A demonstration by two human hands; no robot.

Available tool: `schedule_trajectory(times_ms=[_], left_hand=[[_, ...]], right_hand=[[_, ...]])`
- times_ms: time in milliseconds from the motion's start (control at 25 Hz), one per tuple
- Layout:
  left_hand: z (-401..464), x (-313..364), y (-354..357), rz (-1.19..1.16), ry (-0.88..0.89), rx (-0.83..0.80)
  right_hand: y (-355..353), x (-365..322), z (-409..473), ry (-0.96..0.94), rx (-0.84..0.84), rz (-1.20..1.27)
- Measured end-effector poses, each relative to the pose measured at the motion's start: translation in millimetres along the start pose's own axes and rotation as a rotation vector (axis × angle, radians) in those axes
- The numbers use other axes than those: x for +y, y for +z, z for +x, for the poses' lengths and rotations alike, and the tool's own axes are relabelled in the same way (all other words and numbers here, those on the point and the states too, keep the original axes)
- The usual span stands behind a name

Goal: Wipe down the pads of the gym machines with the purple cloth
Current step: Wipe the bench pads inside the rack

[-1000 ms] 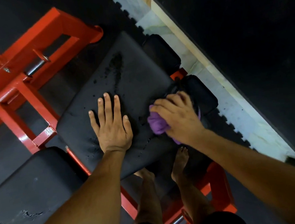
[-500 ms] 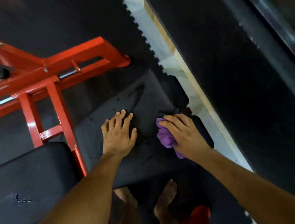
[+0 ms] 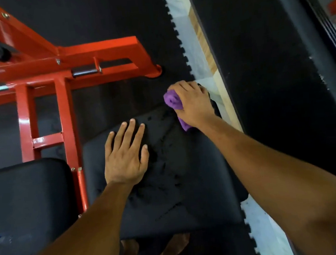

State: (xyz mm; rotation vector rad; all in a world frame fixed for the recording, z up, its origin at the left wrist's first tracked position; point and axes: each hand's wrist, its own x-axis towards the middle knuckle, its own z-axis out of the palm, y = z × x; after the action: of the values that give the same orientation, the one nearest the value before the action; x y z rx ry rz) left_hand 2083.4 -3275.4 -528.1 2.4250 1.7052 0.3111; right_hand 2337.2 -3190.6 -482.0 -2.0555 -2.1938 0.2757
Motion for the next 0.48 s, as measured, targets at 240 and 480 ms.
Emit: schedule_trajectory(times_ms=[240, 480], left_hand=[[1.7, 0.3, -4.0, -0.011, -0.007, -0.031], [3.2, -0.8, 1.9, 0.004, 0.002, -0.036]], right_hand=[[-0.2, -1.4, -157.4, -0.062, -0.092, 0.113], [1.0, 3.3, -41.8, 0.016, -0.051, 0.026]])
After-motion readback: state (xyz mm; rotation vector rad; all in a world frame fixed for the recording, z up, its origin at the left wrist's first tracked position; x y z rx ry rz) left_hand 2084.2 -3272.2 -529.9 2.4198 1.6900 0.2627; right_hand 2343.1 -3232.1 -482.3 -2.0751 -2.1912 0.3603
